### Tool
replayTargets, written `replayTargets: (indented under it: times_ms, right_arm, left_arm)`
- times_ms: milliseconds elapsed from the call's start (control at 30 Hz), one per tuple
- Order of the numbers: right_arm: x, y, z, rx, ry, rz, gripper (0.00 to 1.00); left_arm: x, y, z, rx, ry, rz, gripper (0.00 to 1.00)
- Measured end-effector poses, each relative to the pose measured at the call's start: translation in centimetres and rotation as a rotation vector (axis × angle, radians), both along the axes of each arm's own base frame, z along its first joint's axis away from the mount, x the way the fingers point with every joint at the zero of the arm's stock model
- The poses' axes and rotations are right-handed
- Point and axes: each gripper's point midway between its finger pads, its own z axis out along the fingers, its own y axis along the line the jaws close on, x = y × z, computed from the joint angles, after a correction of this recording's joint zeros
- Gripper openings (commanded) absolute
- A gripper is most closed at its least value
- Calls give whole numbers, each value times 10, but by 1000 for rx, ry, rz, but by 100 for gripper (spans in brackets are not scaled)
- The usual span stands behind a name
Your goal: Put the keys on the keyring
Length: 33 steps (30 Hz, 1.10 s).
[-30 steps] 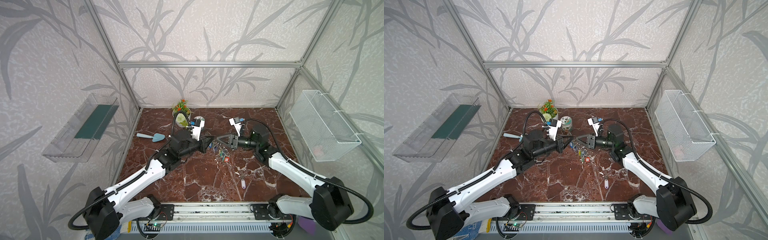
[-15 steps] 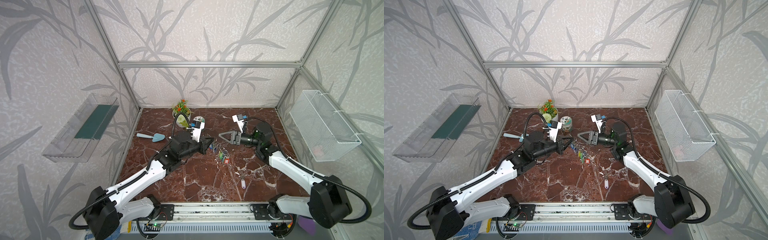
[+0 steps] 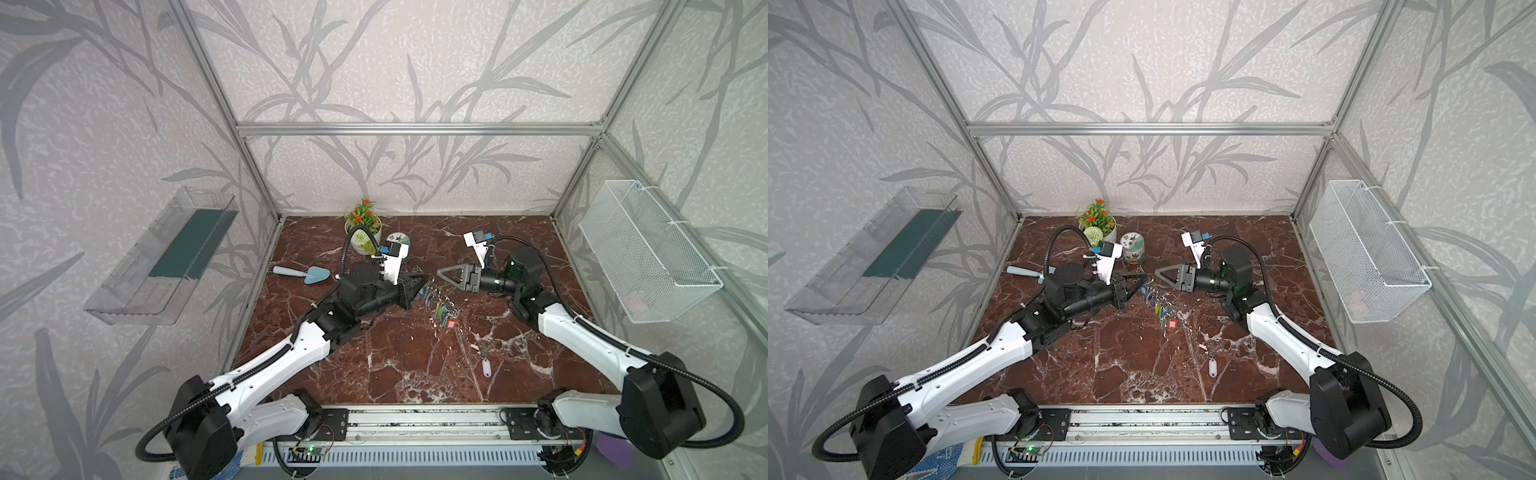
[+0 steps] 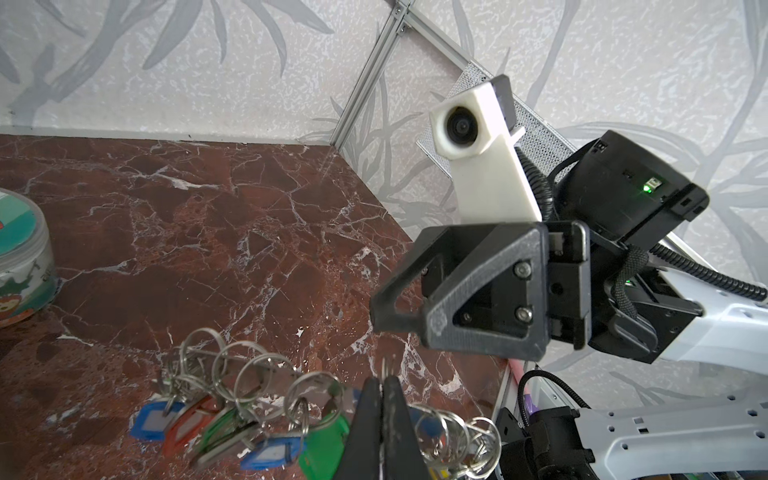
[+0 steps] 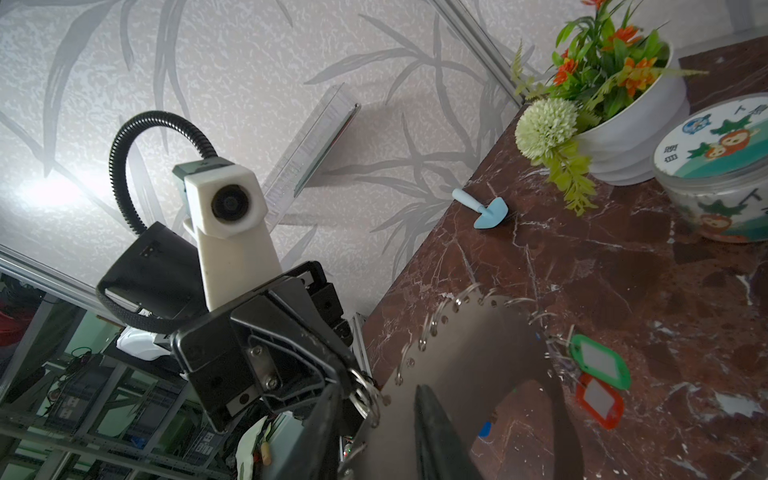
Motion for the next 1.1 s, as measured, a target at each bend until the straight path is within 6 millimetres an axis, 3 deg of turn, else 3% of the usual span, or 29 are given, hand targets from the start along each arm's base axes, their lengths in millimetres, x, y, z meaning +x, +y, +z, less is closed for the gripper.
replayTargets:
  times_ms: [333, 600, 967, 1100]
  right_arm:
    - [-11, 10, -2, 7, -2, 40, 21]
    - [-8, 12, -1, 25, 3, 45, 10]
    - [-9, 13, -2, 31, 3, 59, 7]
    - [-8, 14, -3, 33, 7, 61, 0]
  left_arm:
    - [0, -1, 6, -27, -6, -1, 0]
    - [-1, -2, 3, -30, -5, -7, 0]
    - [4, 0, 4, -37, -8, 15, 0]
    - [6, 1, 4, -38, -10, 23, 0]
